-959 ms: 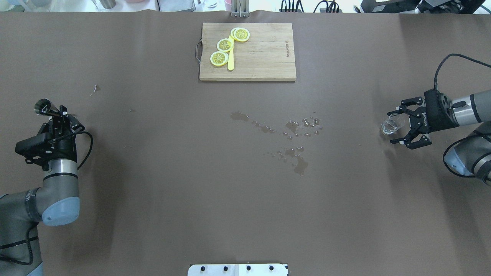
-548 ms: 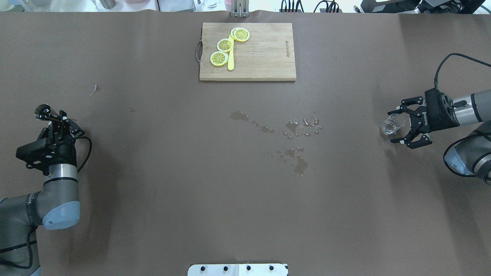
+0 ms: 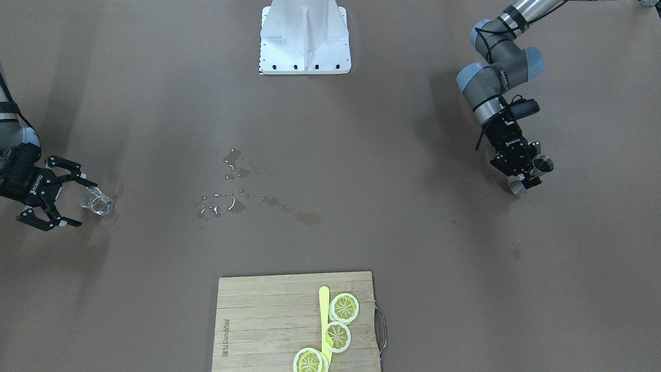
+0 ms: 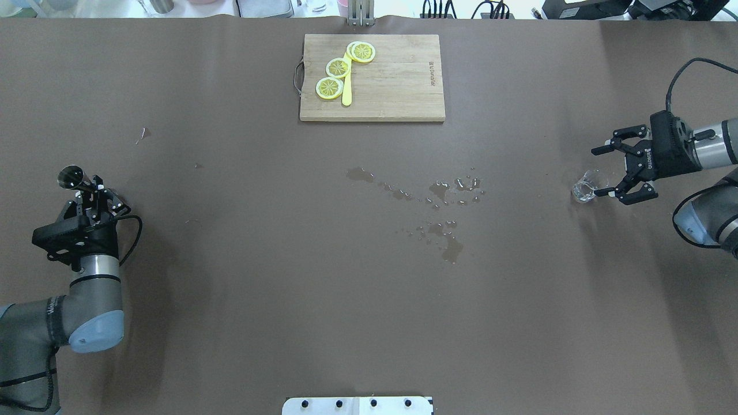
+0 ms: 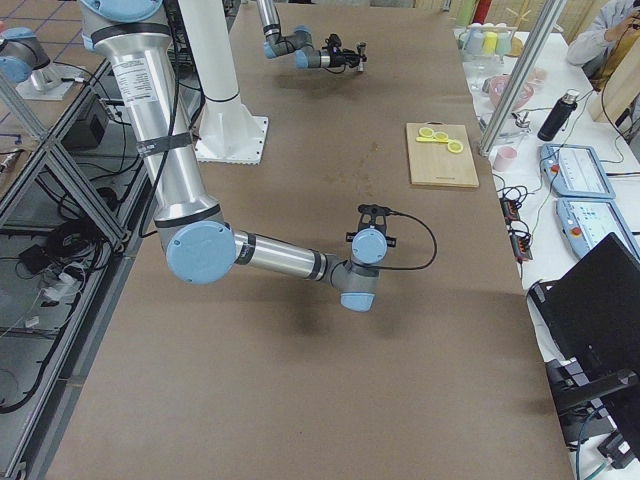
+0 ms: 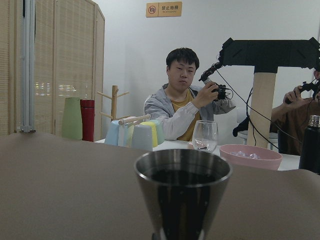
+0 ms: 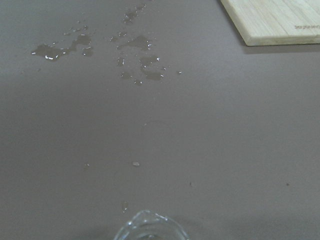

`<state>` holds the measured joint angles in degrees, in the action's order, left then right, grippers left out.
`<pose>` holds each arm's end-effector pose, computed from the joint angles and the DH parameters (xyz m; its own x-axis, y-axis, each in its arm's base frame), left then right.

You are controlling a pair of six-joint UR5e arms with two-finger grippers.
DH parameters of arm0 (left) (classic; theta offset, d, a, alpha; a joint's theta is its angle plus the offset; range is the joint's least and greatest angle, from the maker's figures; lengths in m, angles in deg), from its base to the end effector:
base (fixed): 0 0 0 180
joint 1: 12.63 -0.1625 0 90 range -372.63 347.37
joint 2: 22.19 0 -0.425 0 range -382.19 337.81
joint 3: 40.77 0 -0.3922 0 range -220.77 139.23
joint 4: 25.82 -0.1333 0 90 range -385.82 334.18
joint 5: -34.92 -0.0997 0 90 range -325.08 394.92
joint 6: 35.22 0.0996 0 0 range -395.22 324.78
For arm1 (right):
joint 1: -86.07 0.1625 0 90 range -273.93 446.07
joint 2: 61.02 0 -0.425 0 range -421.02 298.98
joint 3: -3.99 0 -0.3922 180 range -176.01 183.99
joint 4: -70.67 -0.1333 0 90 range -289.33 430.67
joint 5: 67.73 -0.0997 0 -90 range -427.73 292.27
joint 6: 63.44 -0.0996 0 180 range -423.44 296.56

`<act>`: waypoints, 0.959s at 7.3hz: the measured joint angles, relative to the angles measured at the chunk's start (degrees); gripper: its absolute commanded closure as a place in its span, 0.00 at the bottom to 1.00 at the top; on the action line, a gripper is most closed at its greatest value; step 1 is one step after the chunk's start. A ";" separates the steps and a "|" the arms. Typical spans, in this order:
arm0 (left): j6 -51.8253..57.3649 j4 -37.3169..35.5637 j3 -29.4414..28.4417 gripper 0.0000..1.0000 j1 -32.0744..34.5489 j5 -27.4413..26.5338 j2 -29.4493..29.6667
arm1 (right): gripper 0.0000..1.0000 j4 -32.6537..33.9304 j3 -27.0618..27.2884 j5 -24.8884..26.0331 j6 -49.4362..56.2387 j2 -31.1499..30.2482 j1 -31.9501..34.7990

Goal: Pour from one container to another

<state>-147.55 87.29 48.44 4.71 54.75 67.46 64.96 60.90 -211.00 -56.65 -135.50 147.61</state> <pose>0.4045 -0.3641 0.5893 0.6528 -0.3388 -0.6775 0.7406 0.0975 0.6648 -0.2229 -0.5234 0.6051 0.1393 -0.9891 0.0479 0.1152 0.0642 0.9913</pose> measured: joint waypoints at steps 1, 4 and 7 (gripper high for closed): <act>0.00 -0.34 0.12 0.74 -0.07 0.00 0.00 | 0.01 1.33 0.53 -1.71 -0.02 0.35 1.82; 0.00 -0.52 0.31 0.52 -0.12 -0.01 -0.06 | 0.01 4.90 2.73 -5.67 0.01 1.00 5.34; 0.00 -0.52 0.30 0.07 -0.12 -0.05 -0.08 | 0.00 7.69 3.00 -5.24 0.34 2.61 6.92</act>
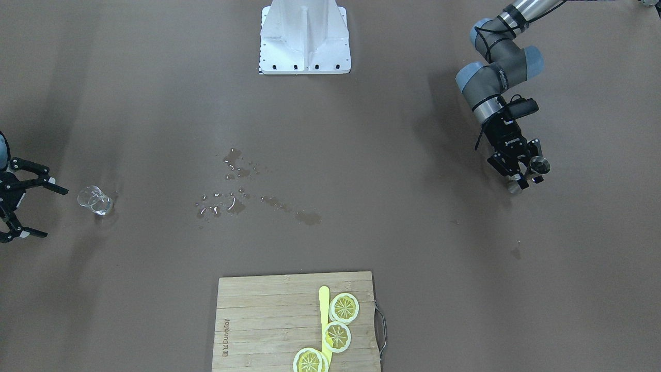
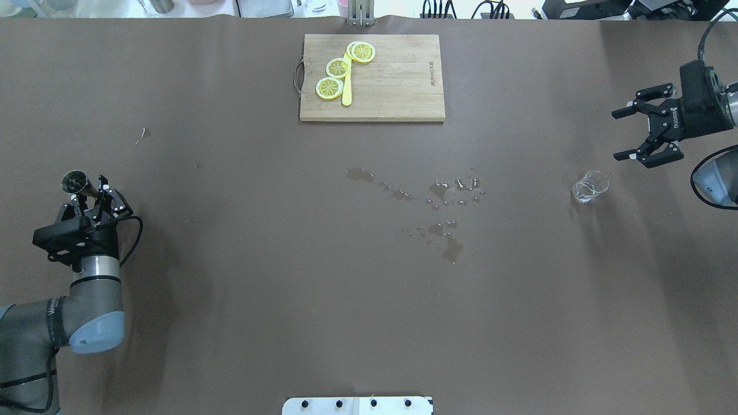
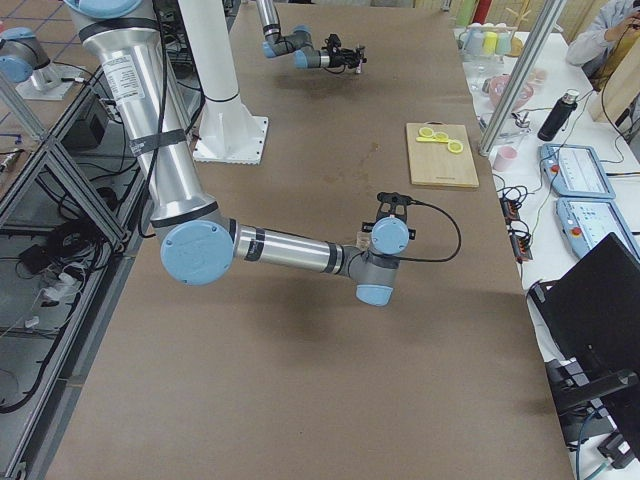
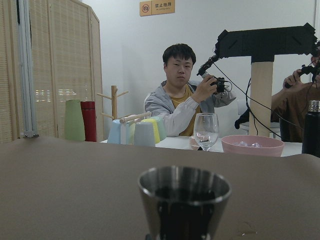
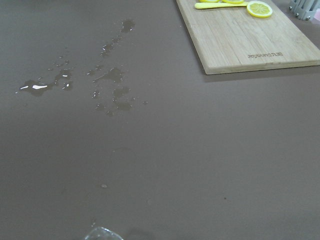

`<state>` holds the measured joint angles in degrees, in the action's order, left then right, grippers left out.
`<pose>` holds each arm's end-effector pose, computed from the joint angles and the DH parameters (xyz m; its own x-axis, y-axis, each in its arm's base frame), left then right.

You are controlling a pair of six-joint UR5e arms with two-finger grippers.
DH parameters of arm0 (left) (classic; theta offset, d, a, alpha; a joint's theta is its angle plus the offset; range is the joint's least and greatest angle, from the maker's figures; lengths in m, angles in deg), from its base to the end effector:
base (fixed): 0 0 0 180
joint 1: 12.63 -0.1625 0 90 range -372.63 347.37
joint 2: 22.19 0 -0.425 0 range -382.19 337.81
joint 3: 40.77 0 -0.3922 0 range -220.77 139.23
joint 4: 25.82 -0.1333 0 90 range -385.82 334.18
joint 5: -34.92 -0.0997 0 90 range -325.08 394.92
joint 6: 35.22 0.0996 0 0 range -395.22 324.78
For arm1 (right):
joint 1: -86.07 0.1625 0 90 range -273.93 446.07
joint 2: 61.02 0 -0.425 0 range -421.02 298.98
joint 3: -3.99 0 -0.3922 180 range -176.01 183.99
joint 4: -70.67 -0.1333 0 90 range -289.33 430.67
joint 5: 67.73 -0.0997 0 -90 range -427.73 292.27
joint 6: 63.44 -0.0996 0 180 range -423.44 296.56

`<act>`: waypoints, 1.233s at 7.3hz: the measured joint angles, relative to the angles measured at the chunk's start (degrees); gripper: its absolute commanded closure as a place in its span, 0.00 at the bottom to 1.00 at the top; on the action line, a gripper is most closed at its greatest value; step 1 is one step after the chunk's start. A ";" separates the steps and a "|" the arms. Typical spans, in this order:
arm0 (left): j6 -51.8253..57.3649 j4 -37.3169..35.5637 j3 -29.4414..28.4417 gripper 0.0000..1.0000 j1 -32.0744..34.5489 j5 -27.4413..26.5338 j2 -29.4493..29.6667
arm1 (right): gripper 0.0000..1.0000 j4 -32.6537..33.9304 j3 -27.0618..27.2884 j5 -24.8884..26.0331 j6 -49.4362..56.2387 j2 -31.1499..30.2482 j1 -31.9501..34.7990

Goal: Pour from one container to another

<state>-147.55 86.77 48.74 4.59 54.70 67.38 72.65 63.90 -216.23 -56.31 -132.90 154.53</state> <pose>0.4047 -0.3631 0.5883 0.6569 -0.3382 -0.6738 0.7369 0.0993 0.6686 -0.1718 -0.5669 0.5636 0.1698 -0.9819 0.0835 0.1104 0.1032 0.9885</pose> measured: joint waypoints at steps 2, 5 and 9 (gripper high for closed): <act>-0.04 0.02 0.01 0.01 -0.06 -0.66 -0.24 | 0.00 11.34 0.03 0.54 0.50 3.25 1.48; -0.19 0.08 1.97 0.01 -1.07 -2.53 -2.08 | 0.00 37.61 0.79 5.98 0.58 7.39 2.67; 0.23 0.01 8.61 0.01 -4.51 -3.02 -7.39 | 0.00 54.91 2.11 23.08 0.67 8.47 5.54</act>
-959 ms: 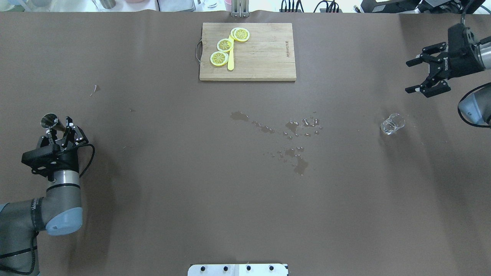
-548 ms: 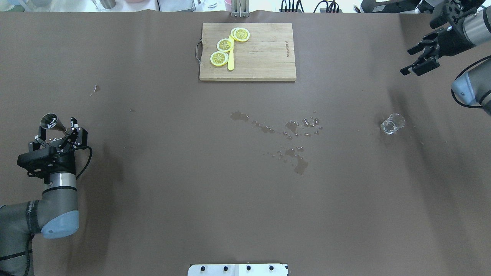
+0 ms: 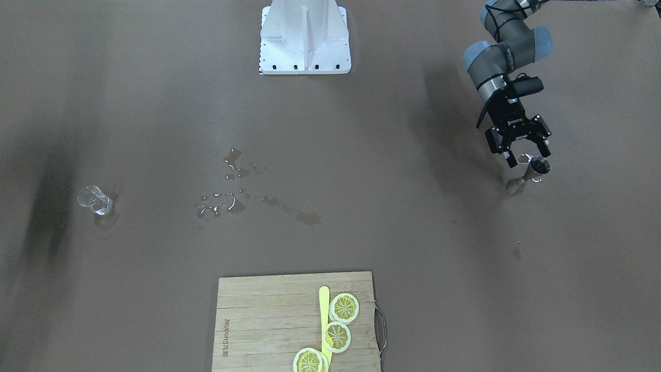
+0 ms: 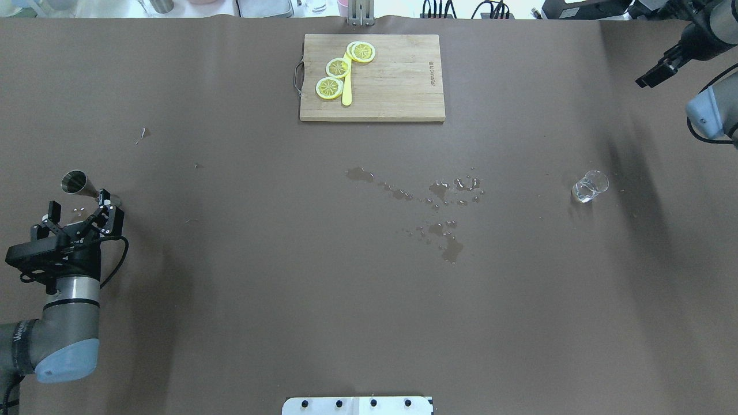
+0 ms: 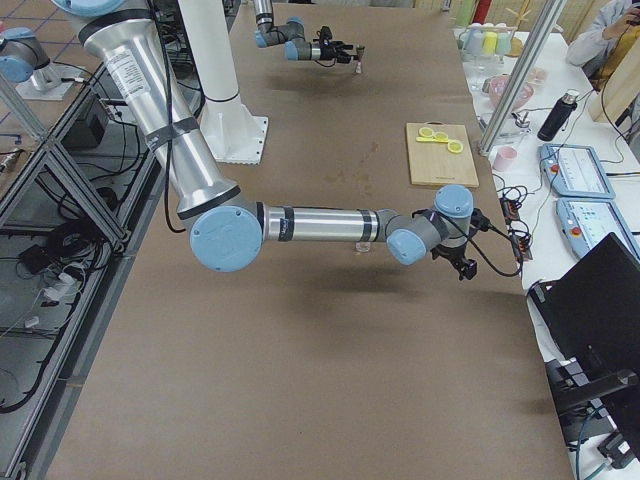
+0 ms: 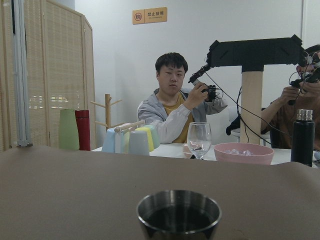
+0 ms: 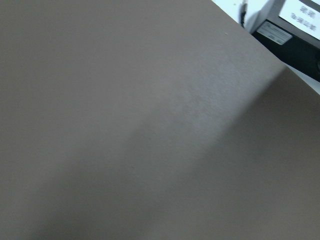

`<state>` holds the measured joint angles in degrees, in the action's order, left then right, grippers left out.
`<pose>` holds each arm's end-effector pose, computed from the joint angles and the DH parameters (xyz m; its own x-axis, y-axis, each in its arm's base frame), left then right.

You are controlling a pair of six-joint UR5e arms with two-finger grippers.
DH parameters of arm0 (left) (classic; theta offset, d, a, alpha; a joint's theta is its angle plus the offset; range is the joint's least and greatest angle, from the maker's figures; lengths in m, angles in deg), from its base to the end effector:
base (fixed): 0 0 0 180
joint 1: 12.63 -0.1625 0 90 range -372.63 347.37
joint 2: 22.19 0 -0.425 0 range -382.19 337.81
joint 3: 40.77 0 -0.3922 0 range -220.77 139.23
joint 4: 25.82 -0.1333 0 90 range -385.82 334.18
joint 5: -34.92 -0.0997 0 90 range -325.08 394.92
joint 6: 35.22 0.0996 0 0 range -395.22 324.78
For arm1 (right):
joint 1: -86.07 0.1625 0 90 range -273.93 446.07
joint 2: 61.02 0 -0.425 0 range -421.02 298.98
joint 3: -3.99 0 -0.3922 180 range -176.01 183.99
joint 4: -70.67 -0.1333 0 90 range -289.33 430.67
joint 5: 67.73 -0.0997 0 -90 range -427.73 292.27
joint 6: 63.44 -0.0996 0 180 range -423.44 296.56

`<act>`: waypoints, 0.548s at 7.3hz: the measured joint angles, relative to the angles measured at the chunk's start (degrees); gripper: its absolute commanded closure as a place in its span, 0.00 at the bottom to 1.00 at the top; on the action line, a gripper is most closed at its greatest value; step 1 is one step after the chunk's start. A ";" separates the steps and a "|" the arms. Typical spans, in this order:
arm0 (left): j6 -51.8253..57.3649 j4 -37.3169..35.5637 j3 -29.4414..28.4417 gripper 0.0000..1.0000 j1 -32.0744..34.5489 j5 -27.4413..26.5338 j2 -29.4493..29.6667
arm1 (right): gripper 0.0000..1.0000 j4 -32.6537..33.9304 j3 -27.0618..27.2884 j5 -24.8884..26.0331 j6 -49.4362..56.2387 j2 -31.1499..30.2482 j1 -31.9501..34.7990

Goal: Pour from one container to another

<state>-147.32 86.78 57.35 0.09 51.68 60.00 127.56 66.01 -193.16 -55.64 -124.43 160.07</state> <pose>0.3764 -0.3194 0.5691 0.6718 -0.2629 -0.6925 0.7338 0.1083 0.6707 -0.1230 -0.7031 0.5687 0.6610 -0.6238 0.4172 0.3272 0.7399 0.5878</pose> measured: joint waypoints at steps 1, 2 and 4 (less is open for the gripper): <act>0.13 0.03 0.91 0.01 -0.53 -0.65 -0.66 | 0.00 6.15 0.70 0.39 0.00 0.02 1.77; 0.20 0.12 1.58 0.01 -0.99 -1.31 -1.24 | 0.00 13.48 1.34 -1.02 -0.23 0.04 3.54; 0.28 0.35 5.57 0.01 -2.03 -2.84 -5.10 | 0.00 30.15 2.24 -6.70 -1.07 -0.23 7.19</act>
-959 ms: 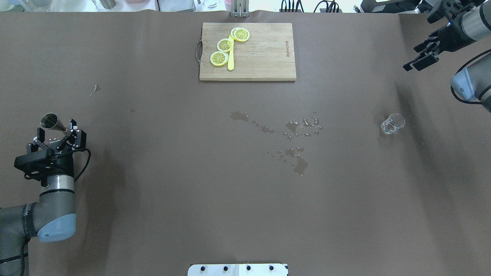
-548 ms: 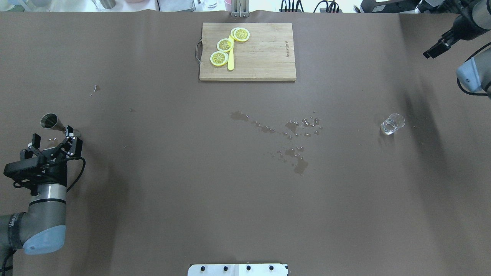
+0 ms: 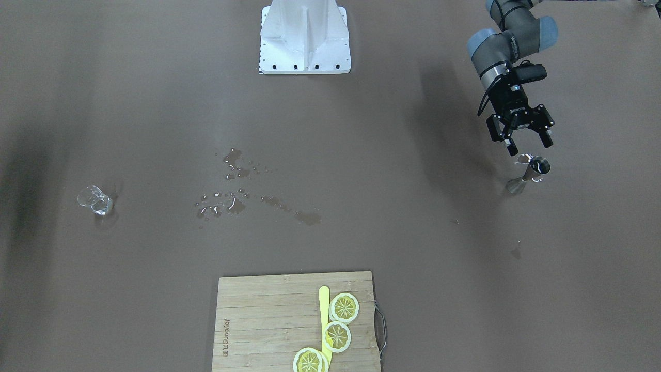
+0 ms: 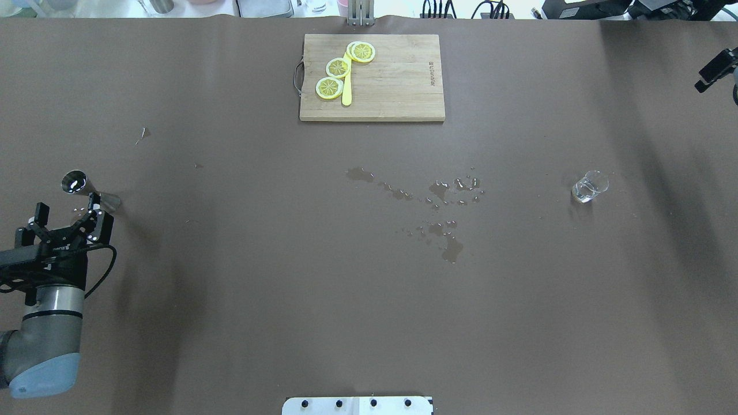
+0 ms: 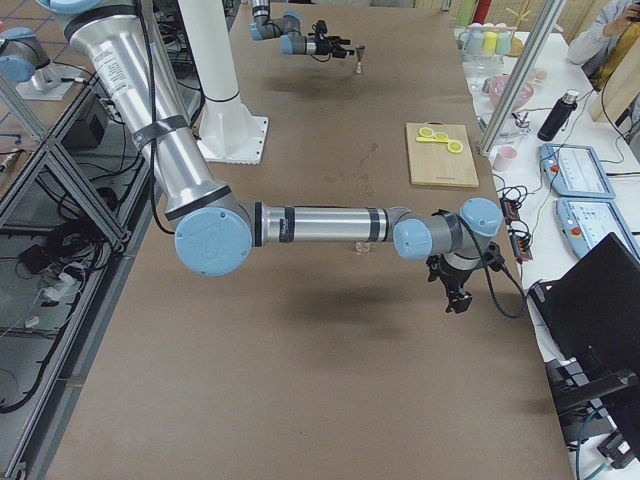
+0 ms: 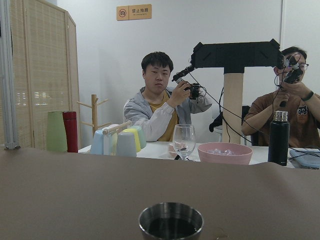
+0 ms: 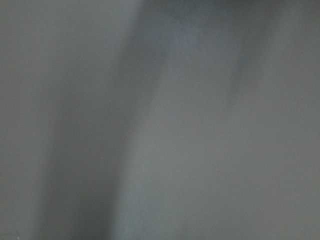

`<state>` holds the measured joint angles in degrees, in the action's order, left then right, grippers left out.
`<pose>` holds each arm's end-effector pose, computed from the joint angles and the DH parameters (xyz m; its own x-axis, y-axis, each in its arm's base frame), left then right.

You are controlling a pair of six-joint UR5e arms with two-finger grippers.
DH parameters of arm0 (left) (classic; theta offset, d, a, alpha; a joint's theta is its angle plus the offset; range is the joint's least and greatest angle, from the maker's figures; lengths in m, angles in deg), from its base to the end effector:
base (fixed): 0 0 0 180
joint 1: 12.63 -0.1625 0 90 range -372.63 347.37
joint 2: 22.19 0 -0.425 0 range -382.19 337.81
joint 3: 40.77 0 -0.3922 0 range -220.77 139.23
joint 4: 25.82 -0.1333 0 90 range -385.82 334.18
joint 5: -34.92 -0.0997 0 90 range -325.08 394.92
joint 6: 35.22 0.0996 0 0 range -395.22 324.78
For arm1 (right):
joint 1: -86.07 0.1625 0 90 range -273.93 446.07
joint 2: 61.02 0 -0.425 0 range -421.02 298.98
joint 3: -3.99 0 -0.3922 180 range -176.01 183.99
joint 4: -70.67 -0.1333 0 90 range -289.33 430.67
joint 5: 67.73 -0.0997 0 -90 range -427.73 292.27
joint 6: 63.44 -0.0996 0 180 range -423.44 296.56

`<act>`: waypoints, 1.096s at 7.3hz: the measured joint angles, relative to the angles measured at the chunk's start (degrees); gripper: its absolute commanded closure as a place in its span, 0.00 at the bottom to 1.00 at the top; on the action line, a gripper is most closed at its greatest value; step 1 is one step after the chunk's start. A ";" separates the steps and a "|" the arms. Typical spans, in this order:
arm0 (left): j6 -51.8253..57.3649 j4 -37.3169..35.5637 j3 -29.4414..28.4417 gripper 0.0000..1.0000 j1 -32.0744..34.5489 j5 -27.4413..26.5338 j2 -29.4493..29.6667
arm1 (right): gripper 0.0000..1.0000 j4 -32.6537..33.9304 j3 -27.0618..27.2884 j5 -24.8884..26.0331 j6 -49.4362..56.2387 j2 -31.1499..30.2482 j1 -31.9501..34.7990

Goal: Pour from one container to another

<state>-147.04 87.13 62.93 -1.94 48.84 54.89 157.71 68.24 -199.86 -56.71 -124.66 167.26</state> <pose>0.3485 -0.2998 0.5532 0.6759 -0.2186 -0.7039 0.7321 0.0891 0.6753 -0.0392 -0.6871 0.6066 0.7036 -0.2694 0.6576 0.2369 0.9613 0.1403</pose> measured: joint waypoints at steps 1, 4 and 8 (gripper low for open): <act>0.01 0.07 3.28 0.01 -0.47 -0.31 -2.99 | 0.00 6.34 0.23 -2.85 -0.69 -0.72 2.06; 5.49 0.20 12.21 0.01 -1.34 0.65 -6.65 | 0.00 12.26 10.29 -5.46 -1.42 -9.67 5.40; 26.87 4.00 18.83 0.01 -0.05 10.87 -2.49 | 0.00 12.49 31.14 -2.98 -1.79 -27.57 5.80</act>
<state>-120.17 91.13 81.76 -1.99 59.71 52.40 170.20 99.38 -202.84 -58.50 -152.22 173.06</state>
